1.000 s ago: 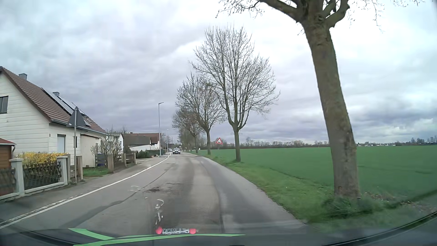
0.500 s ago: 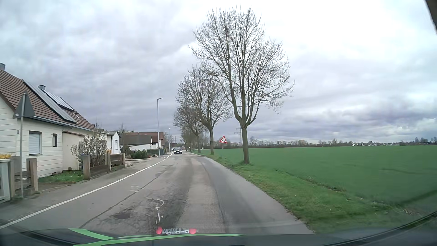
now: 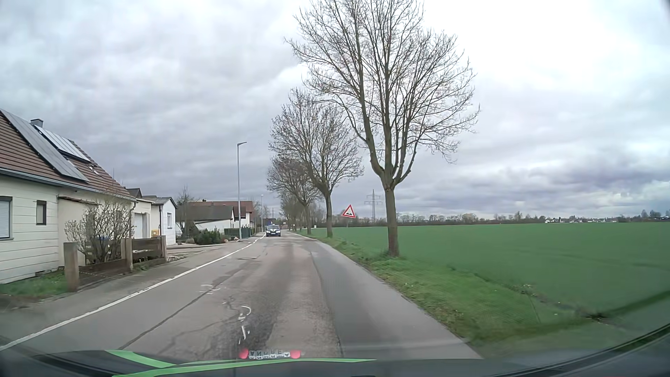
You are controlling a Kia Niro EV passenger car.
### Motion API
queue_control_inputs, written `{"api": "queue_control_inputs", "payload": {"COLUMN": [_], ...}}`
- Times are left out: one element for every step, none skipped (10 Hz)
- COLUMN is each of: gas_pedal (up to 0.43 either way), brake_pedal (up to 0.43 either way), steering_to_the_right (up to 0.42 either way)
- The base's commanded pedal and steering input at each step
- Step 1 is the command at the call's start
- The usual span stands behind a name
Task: Follow the waypoints while adhering to traffic rules and regulations
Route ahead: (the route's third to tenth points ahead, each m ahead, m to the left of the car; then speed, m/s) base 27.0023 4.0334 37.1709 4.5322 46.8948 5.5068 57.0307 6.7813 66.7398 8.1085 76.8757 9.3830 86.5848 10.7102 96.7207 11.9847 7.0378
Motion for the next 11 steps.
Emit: {"api": "queue_control_inputs", "payload": {"gas_pedal": [0.0, 0.0, 0.0, 0.0, 0.0, 0.0, 0.0, 0.0, 0.0, 0.0, 0.0], "brake_pedal": [0.0, 0.0, 0.0, 0.0, 0.0, 0.0, 0.0, 0.0, 0.0, 0.0, 0.0], "steering_to_the_right": [-0.017, -0.017, -0.018, -0.018, -0.018, -0.018, -0.018, -0.018, -0.017, -0.018, -0.018]}}
